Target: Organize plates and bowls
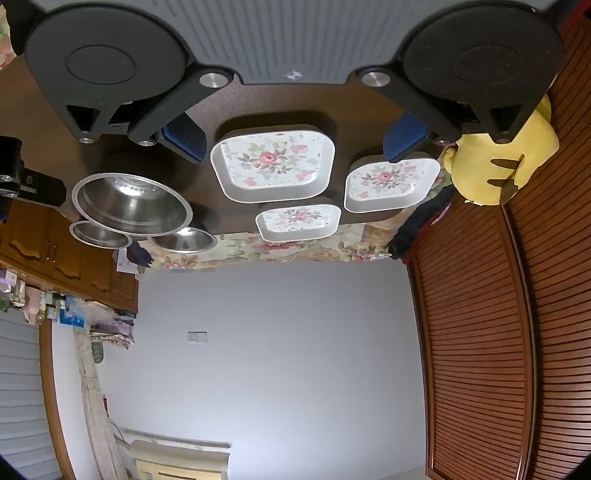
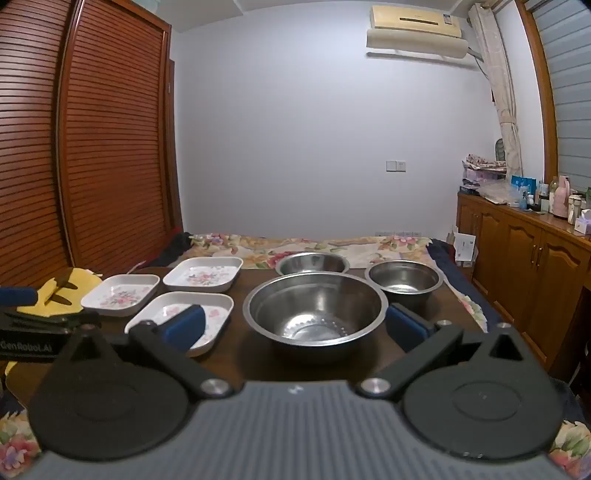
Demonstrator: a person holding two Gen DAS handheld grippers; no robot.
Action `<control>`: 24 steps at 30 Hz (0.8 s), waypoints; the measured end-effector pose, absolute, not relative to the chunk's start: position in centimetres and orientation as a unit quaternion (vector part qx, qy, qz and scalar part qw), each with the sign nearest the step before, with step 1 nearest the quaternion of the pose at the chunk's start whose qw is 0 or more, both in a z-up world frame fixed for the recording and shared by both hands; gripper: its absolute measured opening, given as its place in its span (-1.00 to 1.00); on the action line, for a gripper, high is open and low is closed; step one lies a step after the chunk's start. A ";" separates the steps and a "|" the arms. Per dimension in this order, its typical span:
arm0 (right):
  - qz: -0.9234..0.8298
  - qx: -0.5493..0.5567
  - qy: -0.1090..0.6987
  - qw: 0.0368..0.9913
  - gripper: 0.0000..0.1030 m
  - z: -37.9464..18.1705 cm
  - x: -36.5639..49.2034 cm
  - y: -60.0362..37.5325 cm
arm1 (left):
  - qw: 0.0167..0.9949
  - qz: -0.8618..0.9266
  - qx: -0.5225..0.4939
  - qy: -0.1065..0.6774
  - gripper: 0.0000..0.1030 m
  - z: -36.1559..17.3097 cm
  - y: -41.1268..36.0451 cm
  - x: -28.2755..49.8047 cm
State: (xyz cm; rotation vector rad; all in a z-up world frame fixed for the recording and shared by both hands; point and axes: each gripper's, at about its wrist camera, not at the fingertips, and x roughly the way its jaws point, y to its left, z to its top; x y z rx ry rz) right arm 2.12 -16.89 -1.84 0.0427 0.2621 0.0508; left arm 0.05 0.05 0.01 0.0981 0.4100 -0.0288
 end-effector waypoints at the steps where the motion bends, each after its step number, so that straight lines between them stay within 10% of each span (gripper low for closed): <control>1: 0.025 0.022 0.131 0.991 1.00 -1.8 2.1 -16.9 | 0.978 -0.014 0.049 0.203 1.00 0.0 0.1 0.1; 24: 0.019 0.027 0.135 0.990 1.00 -2.1 2.3 -17.1 | 0.979 -0.014 0.054 0.195 1.00 0.4 -0.1 -0.3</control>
